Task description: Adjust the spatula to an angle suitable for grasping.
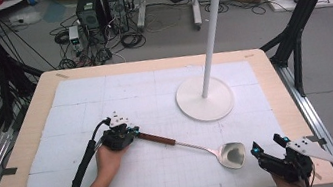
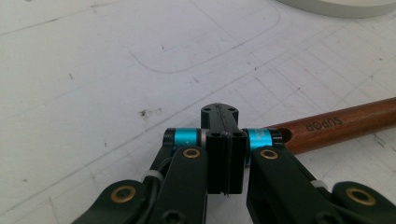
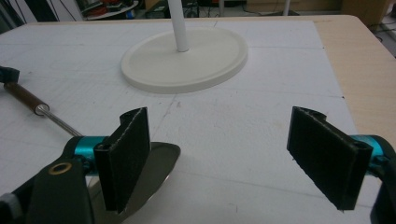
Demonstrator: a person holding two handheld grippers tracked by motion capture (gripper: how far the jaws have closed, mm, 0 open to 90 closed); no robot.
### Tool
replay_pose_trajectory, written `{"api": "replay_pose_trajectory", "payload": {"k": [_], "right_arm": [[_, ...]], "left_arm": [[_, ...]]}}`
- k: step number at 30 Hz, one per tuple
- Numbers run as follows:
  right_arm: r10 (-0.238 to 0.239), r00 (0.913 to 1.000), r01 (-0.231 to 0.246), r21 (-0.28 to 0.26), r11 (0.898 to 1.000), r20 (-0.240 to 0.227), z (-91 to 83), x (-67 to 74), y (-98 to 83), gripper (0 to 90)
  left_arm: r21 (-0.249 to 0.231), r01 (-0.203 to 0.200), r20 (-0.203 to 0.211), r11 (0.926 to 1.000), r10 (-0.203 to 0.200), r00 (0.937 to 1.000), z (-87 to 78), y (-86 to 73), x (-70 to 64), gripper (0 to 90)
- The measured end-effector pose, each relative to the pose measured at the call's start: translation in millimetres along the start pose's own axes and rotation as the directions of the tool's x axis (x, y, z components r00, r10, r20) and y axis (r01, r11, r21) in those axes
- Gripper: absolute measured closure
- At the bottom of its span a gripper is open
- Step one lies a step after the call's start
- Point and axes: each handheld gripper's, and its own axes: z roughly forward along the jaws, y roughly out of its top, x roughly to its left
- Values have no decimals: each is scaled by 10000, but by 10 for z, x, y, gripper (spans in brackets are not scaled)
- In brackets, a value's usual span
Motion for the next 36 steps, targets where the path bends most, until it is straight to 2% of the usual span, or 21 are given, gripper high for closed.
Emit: {"api": "replay_pose_trajectory", "payload": {"k": [5, 6, 9, 11, 12, 13, 14, 15, 16, 19, 20, 21, 22, 25, 26, 27, 29, 32, 36], "right_arm": [[-24, 10000, 24, -6, 10000, -12, 2, 3, 1, 204], [-23, 10000, 23, -4, 10000, -12, 1, 3, 1, 204], [-2, 10000, 2, -32, 10000, -9, -6, -3, 1, 204], [-13, 10000, 13, -33, 10000, -16, -3, -11, -2, 205], [-13, 10000, 13, -15, 10000, -70, -2, -12, -4, 205], [-9, 9999, 9, 2, 10000, -102, -1, -9, -3, 205], [-9, 9999, 9, 2, 10000, -102, -1, -9, -3, 205], [-88, 9998, 88, -26, 10000, -151, 3, -1, 2, 206], [-81, 9997, 81, -12, 10000, -221, 3, 7, 4, 206], [-359, 9986, 356, -77, 9993, -388, 4, 34, 15, 260], [-539, 9978, 536, -100, 9985, -391, 4, 48, 21, 263], [-758, 9964, 753, -138, 9971, -390, 10, 54, 28, 263], [-783, 9959, 778, -125, 9969, -451, 17, 64, 33, 262], [-766, 9955, 759, -146, 9970, -556, 43, 80, 38, 240], [-522, 9965, 516, -111, 9986, -660, 78, 95, 45, 195], [-433, 9968, 429, -75, 9991, -678, 85, 102, 46, 193], [-395, 9967, 392, -48, 9992, -707, 98, 114, 53, 187], [-443, 9967, 437, -102, 9990, -680, 110, 123, 60, 177], [-500, 9960, 502, 9, 9987, -745, 107, 136, 58, 167]], "left_arm": [[16, 83, 261, 10000, -83, 9996, 13, -3, -28, 892], [-46, 185, 257, 9998, -183, 9995, -6, 2, -24, 870], [-607, 655, 264, 9960, -640, 9976, -141, 39, 44, 712], [-1206, 942, 265, 9882, -916, 9954, -275, 53, 100, 616], [-1513, 1074, 323, 9826, -1037, 9941, -350, 51, 133, 555], [-1901, 1231, 470, 9740, -1162, 9921, -425, 39, 162, 514], [-1901, 1231, 470, 9740, -1162, 9921, -425, 39, 162, 503], [-2518, 1406, 721, 9575, -1263, 9894, -578, -5, 216, 479], [-2752, 1436, 818, 9506, -1257, 9887, -647, -32, 237, 449], [-3366, 1328, 900, 9322, -1085, 9900, -839, -142, 290, 374], [-3366, 1328, 900, 9322, -1085, 9900, -839, -142, 290, 322], [-3553, 1183, 795, 9272, -961, 9922, -941, -221, 317, 279], [-3603, 1114, 751, 9261, -902, 9931, -987, -260, 326, 237], [-3739, 954, 694, 9225, -748, 9948, -1083, -344, 344, 178], [-3952, 713, 556, 9158, -536, 9970, -1177, -437, 356, 178], [-4042, 628, 509, 9125, -461, 9976, -1215, -484, 365, 177], [-4177, 702, 556, 9059, -517, 9971, -1271, -553, 387, 176], [-4285, 581, 360, 9017, -472, 9982, -1321, -577, 423, 177], [-4259, 454, 218, 9036, -399, 9990, -1334, -636, 407, 181]]}}
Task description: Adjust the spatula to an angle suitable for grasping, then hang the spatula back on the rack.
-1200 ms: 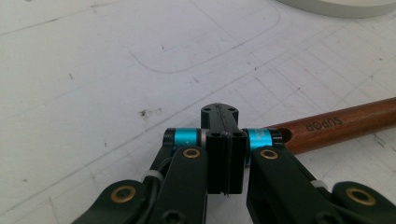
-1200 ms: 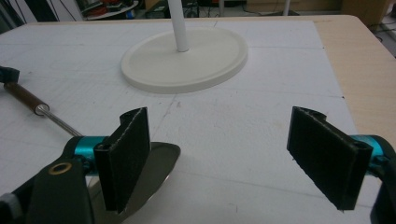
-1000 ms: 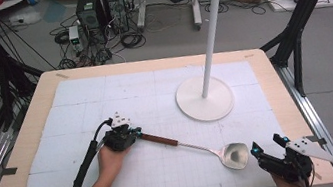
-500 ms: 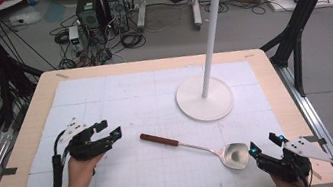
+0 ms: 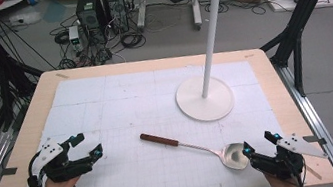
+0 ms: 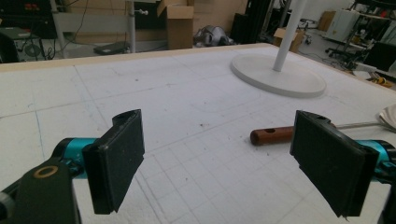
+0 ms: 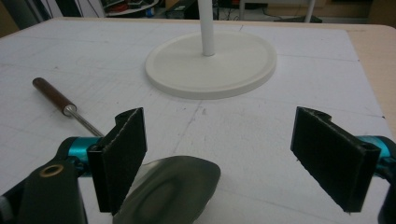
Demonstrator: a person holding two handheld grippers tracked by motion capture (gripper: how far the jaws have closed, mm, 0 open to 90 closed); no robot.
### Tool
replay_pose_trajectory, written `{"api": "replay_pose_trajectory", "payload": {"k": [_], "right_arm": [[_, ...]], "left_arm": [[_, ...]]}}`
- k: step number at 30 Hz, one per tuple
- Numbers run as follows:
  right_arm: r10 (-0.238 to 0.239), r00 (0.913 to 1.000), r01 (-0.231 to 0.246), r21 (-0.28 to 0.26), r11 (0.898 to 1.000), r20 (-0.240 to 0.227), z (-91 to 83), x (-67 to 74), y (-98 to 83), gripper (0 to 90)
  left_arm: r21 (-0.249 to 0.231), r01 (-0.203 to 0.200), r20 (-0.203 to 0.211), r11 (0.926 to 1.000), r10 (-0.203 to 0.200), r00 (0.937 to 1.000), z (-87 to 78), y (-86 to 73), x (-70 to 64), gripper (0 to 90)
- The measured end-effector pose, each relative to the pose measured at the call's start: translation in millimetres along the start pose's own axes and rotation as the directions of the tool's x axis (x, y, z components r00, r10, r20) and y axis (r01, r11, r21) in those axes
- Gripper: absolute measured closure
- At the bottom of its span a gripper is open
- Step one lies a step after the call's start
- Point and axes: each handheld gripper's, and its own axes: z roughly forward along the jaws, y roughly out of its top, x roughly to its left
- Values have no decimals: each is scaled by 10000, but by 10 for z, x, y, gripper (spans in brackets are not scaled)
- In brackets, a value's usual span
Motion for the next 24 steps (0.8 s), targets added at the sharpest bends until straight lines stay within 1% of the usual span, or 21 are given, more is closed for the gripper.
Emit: {"api": "replay_pose_trajectory", "payload": {"k": [2, 3, 6, 8, 11, 14, 15, 16, 17, 18, 21, 24], "right_arm": [[-47, 10000, 47, 32, 10000, -15, 3, 4, -1, 163], [-143, 9999, 144, 99, 9998, -93, 8, 8, -5, 163], [-119, 9996, 124, 192, 9997, -251, 16, 15, -3, 164], [-135, 9992, 147, 296, 9995, -382, 30, 31, -3, 164], [-298, 9979, 321, 403, 9987, -581, 55, 45, -7, 164], [-206, 9968, 238, 406, 9989, -776, 78, 50, 2, 164], [-212, 9963, 246, 397, 9989, -834, 81, 55, 8, 164], [-205, 9955, 243, 397, 9989, -930, 85, 70, 16, 164], [-231, 9942, 275, 415, 9988, -1048, 87, 94, 27, 206], [-479, 9921, 523, 355, 9980, -1159, 92, 119, 41, 218], [-766, 9875, 830, 415, 9957, -1379, 134, 202, 75, 207], [-832, 9823, 935, 544, 9941, -1680, 210, 247, 94, 193]], "left_arm": [[16, -9, 34, 10000, 9, 10000, -5, -7, -6, 181], [-51, -40, 23, 10000, 40, 10000, -10, -8, -18, 181], [-7, -124, 29, 9999, 124, 9999, -10, -6, -23, 184], [-27, -103, 14, 9999, 103, 9999, -4, -5, -25, 183], [-27, -74, 5, 10000, 74, 10000, 14, -7, -24, 184], [68, -120, 56, 9999, 120, 9999, 20, -22, -14, 183], [73, -30, 87, 10000, 30, 10000, 20, -24, -14, 184], [73, -30, 87, 10000, 30, 10000, 20, -24, -14, 188], [7, -24, 100, 10000, 24, 9999, 15, -19, -6, 191], [-57, 31, 79, 10000, -31, 10000, 13, -19, -5, 190], [-60, 96, 124, 9999, -96, 9999, 9, -19, 5, 183], [4, 88, 180, 10000, -88, 9998, 6, -26, -5, 180]]}}
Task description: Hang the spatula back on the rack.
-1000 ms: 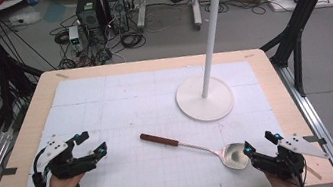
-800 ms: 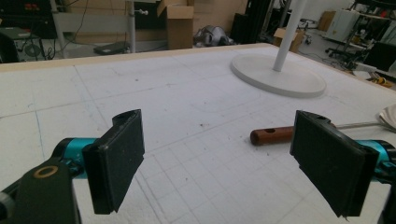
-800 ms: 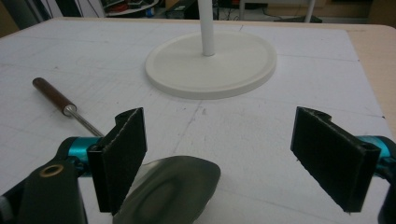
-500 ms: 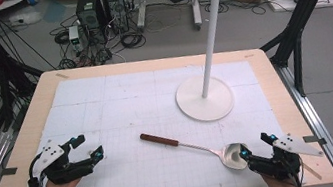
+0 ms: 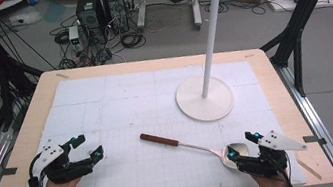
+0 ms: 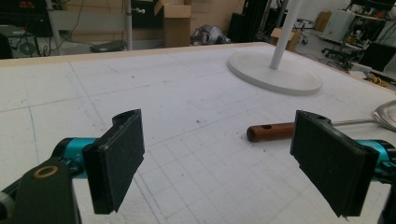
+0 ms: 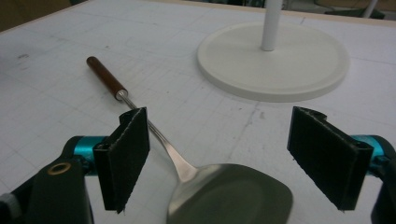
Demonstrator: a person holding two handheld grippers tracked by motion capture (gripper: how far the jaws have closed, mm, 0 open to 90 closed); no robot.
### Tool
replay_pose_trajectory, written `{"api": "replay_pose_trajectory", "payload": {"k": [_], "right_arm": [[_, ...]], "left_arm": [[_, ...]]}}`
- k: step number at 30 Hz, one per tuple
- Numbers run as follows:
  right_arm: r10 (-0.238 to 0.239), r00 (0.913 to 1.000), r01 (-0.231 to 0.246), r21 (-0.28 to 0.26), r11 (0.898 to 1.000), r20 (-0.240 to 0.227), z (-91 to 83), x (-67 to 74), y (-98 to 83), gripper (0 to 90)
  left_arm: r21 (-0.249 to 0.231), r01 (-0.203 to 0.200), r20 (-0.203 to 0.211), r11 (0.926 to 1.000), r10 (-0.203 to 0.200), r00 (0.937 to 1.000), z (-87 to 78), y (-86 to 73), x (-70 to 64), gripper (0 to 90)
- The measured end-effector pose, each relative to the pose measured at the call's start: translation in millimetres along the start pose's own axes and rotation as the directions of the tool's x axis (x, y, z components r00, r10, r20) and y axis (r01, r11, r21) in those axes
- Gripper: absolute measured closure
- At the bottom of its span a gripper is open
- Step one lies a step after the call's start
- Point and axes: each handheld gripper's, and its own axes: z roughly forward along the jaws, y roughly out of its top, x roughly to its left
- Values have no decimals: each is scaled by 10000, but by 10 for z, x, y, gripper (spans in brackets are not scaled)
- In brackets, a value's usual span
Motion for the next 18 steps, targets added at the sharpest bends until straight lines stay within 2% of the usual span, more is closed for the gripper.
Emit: {"api": "replay_pose_trajectory", "payload": {"k": [6, 9, 12, 15, 18], "right_arm": [[-375, 9984, 377, 30, 9993, -416, 115, 59, 107, 196], [-589, 9955, 608, 228, 9979, -738, 186, 88, 152, 230], [-892, 9903, 956, 573, 9938, -1064, 303, 114, 206, 254], [-1340, 9803, 1474, 860, 9853, -1449, 422, 156, 274, 318], [-1626, 9714, 1855, 1256, 9746, -1728, 556, 192, 346, 313]], "left_arm": [[121, -143, 1, 9998, 143, 9999, -39, -15, -24, 188], [173, -189, -8, 9997, 189, 9998, -63, -20, -21, 196], [135, -100, -42, 9999, 101, 9999, -70, -22, -12, 197], [212, 33, -126, 9998, -30, 9999, -79, -26, 13, 202], [292, 81, -198, 9995, -75, 9998, -78, -32, 28, 215]]}}
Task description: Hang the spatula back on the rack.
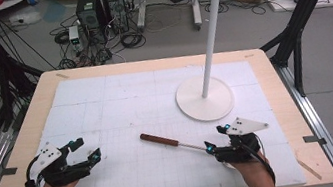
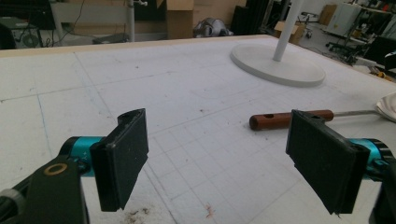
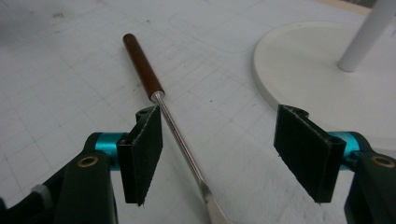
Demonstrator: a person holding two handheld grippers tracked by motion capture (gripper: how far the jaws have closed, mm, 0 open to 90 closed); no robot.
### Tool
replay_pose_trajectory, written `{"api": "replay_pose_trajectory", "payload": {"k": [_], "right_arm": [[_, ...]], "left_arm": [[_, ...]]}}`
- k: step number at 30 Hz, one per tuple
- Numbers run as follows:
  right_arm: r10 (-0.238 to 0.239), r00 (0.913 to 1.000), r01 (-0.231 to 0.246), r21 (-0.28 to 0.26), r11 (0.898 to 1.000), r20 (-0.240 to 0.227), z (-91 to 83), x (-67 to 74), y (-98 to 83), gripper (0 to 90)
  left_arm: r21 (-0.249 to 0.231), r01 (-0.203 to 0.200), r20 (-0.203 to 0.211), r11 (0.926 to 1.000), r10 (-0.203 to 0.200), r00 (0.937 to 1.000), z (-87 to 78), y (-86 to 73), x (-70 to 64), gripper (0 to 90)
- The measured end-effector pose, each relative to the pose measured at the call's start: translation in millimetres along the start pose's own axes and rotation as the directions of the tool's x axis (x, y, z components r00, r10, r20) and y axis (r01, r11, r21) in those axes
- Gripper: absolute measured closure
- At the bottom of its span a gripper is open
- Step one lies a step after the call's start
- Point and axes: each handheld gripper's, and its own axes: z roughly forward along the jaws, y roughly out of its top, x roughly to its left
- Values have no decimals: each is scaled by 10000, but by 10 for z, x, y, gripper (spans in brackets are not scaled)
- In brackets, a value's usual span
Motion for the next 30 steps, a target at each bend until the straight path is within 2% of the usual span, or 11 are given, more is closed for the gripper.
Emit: {"api": "replay_pose_trajectory", "payload": {"k": [7, 8, 10, 13, 14, 15, 16, 20, 21, 25, 30], "right_arm": [[-405, 9957, 503, 1203, 9915, -827, 299, -15, 151, 237], [-405, 9957, 503, 1203, 9915, -827, 299, -15, 151, 237], [-713, 9912, 894, 1665, 9820, -1116, 385, -18, 176, 250], [-722, 9880, 1009, 2169, 9710, -1364, 456, -27, 169, 323], [-722, 9880, 1009, 2169, 9710, -1364, 456, -27, 169, 323], [-933, 9829, 1302, 2410, 9618, -1585, 515, -27, 165, 375], [-933, 9829, 1302, 2410, 9618, -1585, 515, -27, 165, 375], [-1109, 9734, 1620, 2594, 9521, -2007, 571, -18, 165, 479], [-1275, 9679, 1858, 2749, 9434, -2168, 594, -13, 156, 514], [-1335, 9616, 2071, 3144, 9264, -2399, 630, -8, 129, 555], [-1267, 9586, 2093, 3292, 9208, -2551, 657, -9, 119, 624]], "left_arm": [[55, 95, -58, 9999, -94, 9999, 0, -3, 14, 215], [55, 95, -58, 9999, -94, 9999, 0, -3, 14, 216], [64, 98, -59, 9999, -98, 9999, 7, -6, 11, 217], [145, 81, -17, 9999, -80, 10000, 16, -8, -3, 220], [145, 81, -17, 9999, -80, 10000, 16, -8, -3, 221], [186, 23, 4, 9998, -23, 10000, 18, -7, -6, 224], [186, 23, 4, 9998, -23, 10000, 18, -7, -6, 226], [206, 14, 43, 9998, -15, 10000, 24, -11, -13, 230], [232, -1, 41, 9997, 0, 10000, 25, -11, -13, 231], [261, 46, 72, 9996, -47, 10000, 30, -13, -17, 232], [290, 70, 116, 9996, -73, 9999, 35, -16, -22, 236]]}}
